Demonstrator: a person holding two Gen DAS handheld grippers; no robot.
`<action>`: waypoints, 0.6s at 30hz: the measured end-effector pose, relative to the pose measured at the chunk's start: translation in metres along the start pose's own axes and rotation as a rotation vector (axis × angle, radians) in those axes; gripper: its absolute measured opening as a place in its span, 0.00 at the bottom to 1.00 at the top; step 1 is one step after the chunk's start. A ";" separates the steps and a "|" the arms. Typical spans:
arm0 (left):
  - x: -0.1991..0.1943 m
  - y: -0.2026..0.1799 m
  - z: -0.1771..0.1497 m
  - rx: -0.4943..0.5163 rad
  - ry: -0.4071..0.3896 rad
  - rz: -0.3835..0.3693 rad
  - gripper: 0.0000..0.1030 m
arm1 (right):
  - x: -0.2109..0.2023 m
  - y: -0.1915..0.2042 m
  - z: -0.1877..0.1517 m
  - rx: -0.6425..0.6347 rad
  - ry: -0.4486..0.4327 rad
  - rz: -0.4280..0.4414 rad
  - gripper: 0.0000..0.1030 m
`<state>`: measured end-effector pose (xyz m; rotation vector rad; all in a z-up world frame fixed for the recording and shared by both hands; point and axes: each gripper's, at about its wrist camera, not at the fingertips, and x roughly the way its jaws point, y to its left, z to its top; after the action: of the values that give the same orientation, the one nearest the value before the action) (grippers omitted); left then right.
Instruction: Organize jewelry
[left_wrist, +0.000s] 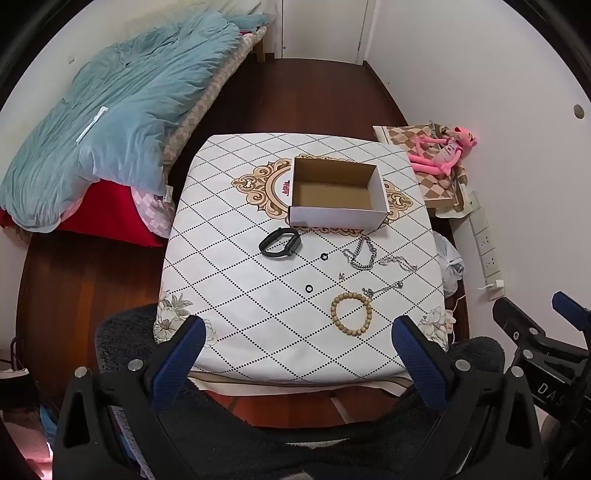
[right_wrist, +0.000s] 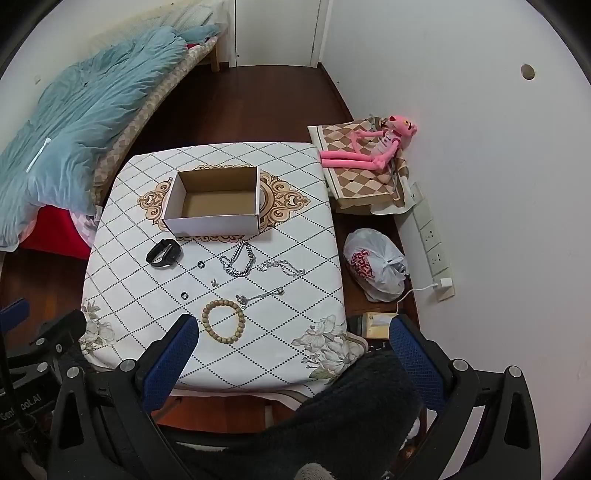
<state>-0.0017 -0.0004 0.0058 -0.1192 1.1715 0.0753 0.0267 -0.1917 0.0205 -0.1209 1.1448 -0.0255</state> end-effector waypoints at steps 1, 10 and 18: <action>0.000 -0.001 0.000 0.003 -0.001 0.003 1.00 | -0.002 -0.001 0.000 0.002 -0.001 0.001 1.00; -0.009 -0.004 0.002 0.008 -0.005 0.005 1.00 | -0.004 -0.005 0.001 0.006 -0.003 0.003 1.00; -0.011 -0.005 0.001 0.008 -0.005 0.004 1.00 | -0.004 -0.005 0.001 0.008 -0.003 0.003 1.00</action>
<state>-0.0040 -0.0050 0.0165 -0.1090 1.1666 0.0746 0.0256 -0.1963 0.0251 -0.1123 1.1422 -0.0270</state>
